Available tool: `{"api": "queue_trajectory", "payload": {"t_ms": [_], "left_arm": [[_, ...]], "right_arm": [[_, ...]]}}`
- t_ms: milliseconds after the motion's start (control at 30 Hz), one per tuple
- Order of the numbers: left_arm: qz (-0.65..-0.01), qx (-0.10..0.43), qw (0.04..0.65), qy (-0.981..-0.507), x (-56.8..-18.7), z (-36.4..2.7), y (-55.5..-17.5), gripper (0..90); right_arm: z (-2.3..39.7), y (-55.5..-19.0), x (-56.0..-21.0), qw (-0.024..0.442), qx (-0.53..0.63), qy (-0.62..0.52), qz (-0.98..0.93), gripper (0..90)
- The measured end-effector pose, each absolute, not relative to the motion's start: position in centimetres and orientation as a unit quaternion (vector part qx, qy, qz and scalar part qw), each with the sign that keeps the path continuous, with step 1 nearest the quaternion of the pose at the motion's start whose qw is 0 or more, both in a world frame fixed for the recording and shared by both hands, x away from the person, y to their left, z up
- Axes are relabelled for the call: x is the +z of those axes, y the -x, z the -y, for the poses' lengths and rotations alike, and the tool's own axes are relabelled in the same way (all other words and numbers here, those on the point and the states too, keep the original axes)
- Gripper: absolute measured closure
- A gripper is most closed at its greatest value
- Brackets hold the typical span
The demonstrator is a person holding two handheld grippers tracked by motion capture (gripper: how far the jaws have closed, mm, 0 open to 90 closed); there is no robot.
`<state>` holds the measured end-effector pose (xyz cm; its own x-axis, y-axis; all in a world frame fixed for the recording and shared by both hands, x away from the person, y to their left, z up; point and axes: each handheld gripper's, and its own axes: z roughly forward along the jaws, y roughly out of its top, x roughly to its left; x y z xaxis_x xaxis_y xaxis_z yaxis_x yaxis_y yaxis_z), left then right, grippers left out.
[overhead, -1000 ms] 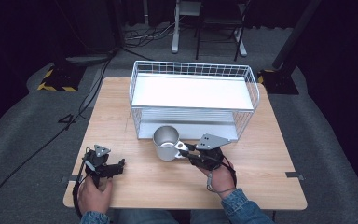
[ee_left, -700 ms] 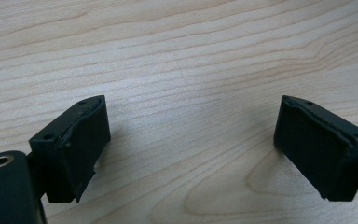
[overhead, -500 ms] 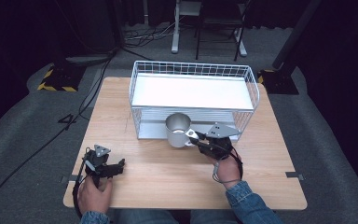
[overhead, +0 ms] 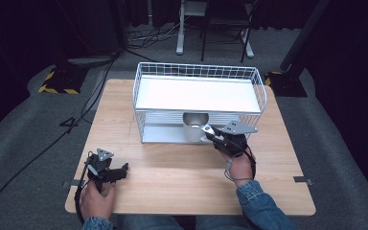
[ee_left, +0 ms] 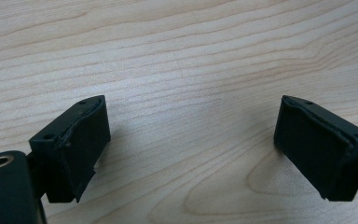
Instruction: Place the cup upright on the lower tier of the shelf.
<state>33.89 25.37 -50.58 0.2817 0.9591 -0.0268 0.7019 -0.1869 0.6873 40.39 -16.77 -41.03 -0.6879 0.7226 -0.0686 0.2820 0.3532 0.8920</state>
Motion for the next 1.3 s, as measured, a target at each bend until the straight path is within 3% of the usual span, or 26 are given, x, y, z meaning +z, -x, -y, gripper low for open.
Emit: {"api": "queue_trajectory", "payload": {"t_ms": [633, 1300], "left_arm": [[-0.561, 0.212, 0.304, -0.74, -50.6, -25.4, -33.9, 10.9], [-0.561, 0.212, 0.304, -0.74, -50.6, -25.4, -33.9, 10.9]], "right_arm": [[20.1, -42.6, -43.0, 0.278, 0.445, -0.4, -0.752, 71.9], [20.6, -43.4, -44.7, 0.259, 0.443, -0.426, -0.745, 70.5]]}}
